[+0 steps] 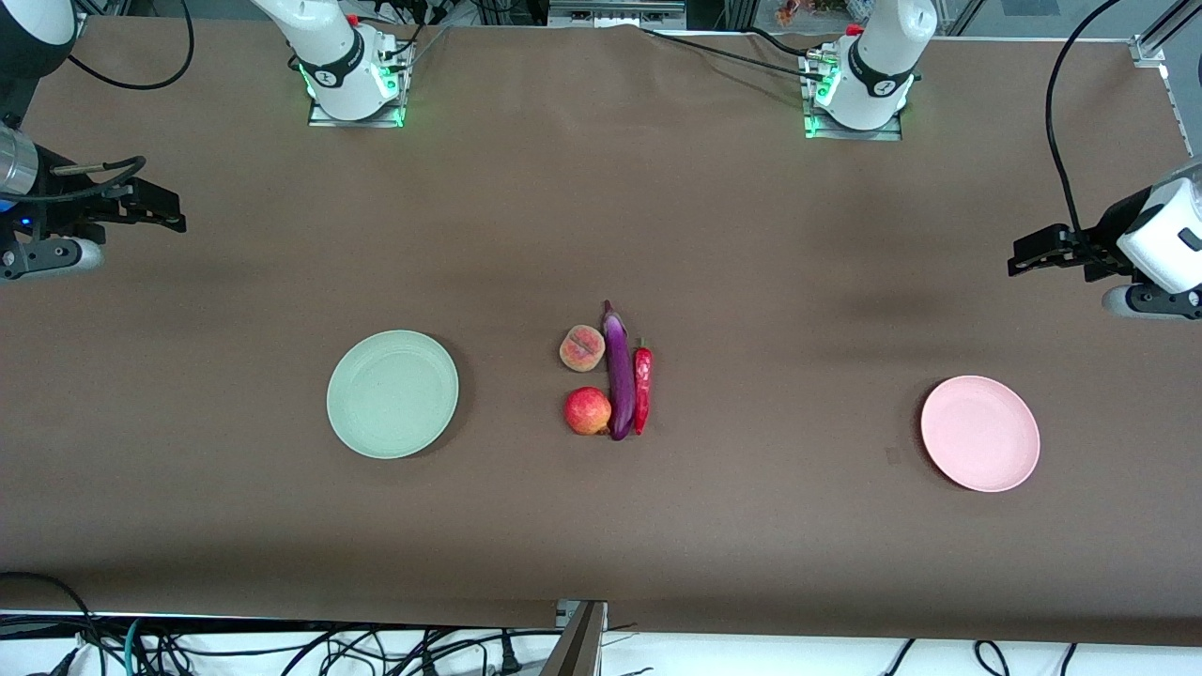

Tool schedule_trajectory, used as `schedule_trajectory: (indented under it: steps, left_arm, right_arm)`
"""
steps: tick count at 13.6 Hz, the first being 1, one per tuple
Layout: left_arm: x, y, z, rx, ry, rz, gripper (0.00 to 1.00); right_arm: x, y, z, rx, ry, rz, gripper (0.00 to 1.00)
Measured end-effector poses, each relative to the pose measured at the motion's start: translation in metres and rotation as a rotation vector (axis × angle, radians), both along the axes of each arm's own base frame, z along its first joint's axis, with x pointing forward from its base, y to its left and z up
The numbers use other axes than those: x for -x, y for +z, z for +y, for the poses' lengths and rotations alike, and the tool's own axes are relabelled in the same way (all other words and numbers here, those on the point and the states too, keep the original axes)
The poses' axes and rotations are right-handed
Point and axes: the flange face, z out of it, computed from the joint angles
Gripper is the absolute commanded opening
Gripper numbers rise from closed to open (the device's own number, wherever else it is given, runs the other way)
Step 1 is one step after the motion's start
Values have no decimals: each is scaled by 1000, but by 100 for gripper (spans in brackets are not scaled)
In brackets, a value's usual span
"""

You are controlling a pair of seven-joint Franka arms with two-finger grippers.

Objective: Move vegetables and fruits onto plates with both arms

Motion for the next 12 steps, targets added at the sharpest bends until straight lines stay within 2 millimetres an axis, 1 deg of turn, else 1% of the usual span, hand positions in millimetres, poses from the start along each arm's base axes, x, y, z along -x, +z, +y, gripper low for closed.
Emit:
schedule_trajectory:
  steps: [3, 7, 12]
  left_arm:
    - [0, 4, 0, 0, 0, -9, 100]
    - [2, 14, 1, 1, 1, -34, 100]
    - [2, 17, 1, 1, 2, -38, 100]
  right_arm:
    - [0, 0, 0, 0, 0, 0, 100]
    - [0, 0, 0, 0, -1, 0, 100]
    - [-2, -3, -1, 0, -1, 2, 100]
